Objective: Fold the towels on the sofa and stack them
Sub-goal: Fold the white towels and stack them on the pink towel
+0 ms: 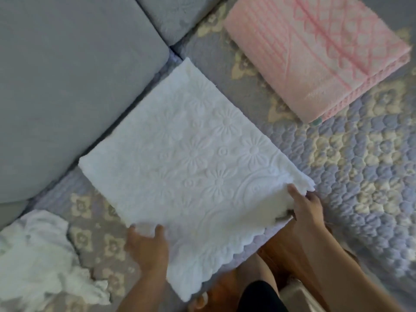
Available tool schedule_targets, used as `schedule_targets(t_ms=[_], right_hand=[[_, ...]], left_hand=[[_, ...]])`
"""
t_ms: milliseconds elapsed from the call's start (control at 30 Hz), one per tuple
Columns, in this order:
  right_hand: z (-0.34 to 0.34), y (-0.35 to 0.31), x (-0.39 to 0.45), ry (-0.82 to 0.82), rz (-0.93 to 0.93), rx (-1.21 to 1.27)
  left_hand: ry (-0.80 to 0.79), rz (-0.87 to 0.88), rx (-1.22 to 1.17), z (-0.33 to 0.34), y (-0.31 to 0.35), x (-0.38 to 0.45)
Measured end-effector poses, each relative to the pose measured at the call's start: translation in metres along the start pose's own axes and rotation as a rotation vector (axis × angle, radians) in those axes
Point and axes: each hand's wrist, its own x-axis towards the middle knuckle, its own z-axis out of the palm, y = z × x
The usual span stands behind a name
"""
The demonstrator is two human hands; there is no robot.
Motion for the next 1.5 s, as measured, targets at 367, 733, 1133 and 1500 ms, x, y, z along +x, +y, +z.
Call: schedule_targets(t_ms=[367, 733, 1133, 1500], right_hand=[[-0.004, -0.010, -0.011, -0.159, 0.221, 0.037], [-0.013, 0.009, -0.027, -0.255, 0.156, 0.206], [-0.065, -0.016, -0.297, -0.649, -0.306, 0.060], [-0.077, 0.022, -0.542, -0.976, -1.079, -0.476]], left_hand=[[-0.691, -0.415, -0.648, -0.026, -0.109, -0.047], [-0.326, -0.266, -0.653, -0.041, -0.130, -0.067], [-0.147, -0.305, -0.683, -0.213, -0.150, -0.111], [-0.091, 1.027, -0.449, -0.375, 0.010, -0.245]])
